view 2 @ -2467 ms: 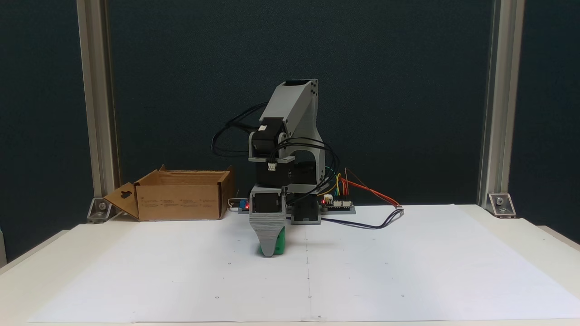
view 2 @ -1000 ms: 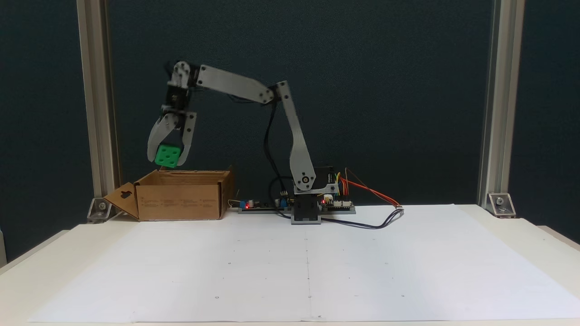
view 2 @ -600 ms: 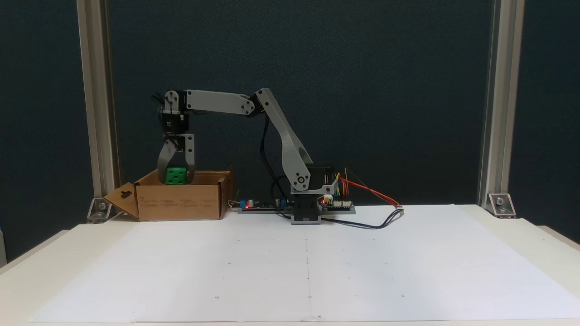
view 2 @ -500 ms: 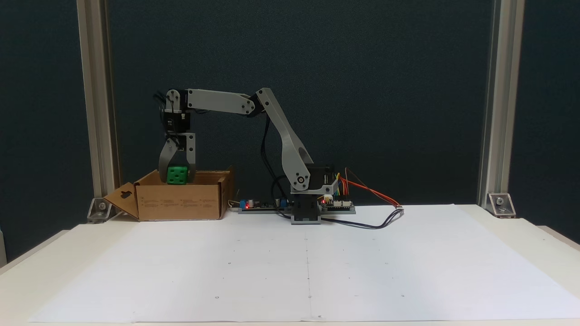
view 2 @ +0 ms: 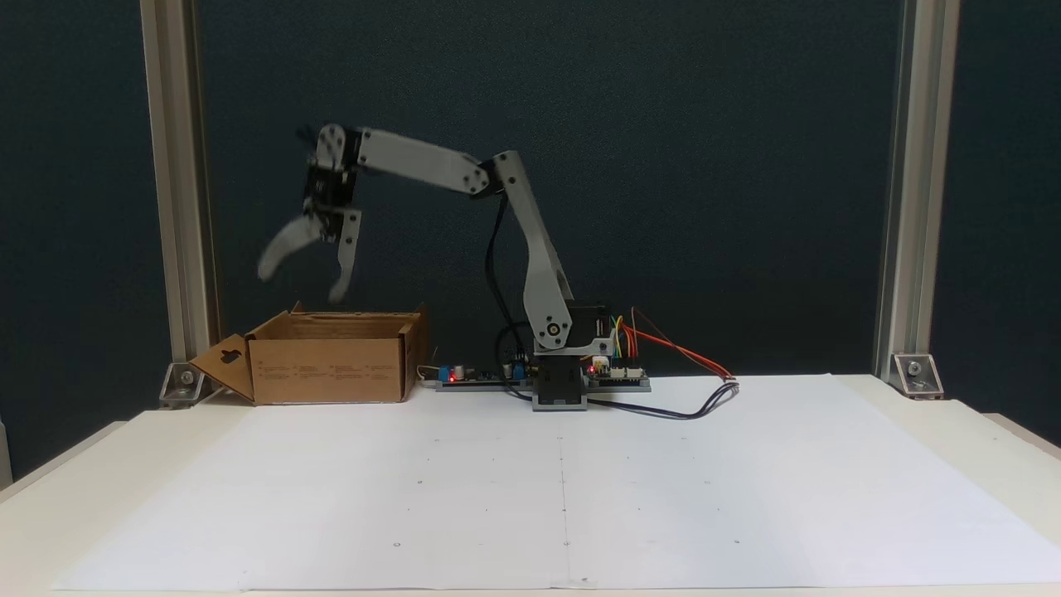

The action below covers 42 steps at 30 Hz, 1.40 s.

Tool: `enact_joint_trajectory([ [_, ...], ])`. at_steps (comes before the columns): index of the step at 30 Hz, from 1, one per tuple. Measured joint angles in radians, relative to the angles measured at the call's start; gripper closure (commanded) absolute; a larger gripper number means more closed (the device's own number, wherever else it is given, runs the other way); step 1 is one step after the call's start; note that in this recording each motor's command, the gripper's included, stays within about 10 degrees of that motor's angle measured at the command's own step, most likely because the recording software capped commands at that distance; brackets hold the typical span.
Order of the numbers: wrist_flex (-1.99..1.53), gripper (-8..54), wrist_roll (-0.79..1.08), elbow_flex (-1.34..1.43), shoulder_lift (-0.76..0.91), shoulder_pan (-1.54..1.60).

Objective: Grasp a green dice and put it in the bin.

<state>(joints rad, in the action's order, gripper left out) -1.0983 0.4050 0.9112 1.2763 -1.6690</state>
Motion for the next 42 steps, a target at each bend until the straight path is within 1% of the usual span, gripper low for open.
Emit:
enact_joint_trajectory([
  [4, 0.009, 0.3, -0.064, 0.000, 0.121, 0.259],
  [10, 0.054, 0.6, -0.155, 0.005, 0.247, 0.663],
  [13, 0.069, 0.6, -0.195, 0.101, 0.327, 0.876],
  [15, 0.120, 0.6, -0.202, 0.210, 0.393, 1.019],
  [21, 0.411, 0.6, -0.204, 0.732, 0.609, 1.318],
  [23, 0.502, 0.6, -0.204, 0.864, 0.657, 1.404],
  [31, 0.874, 0.4, -0.267, 1.236, 0.830, 1.612],
  [39, 1.235, 0.5, -0.273, 1.566, 0.963, 1.624],
  [42, 1.370, 0.7, -0.273, 1.687, 0.973, 1.626],
])
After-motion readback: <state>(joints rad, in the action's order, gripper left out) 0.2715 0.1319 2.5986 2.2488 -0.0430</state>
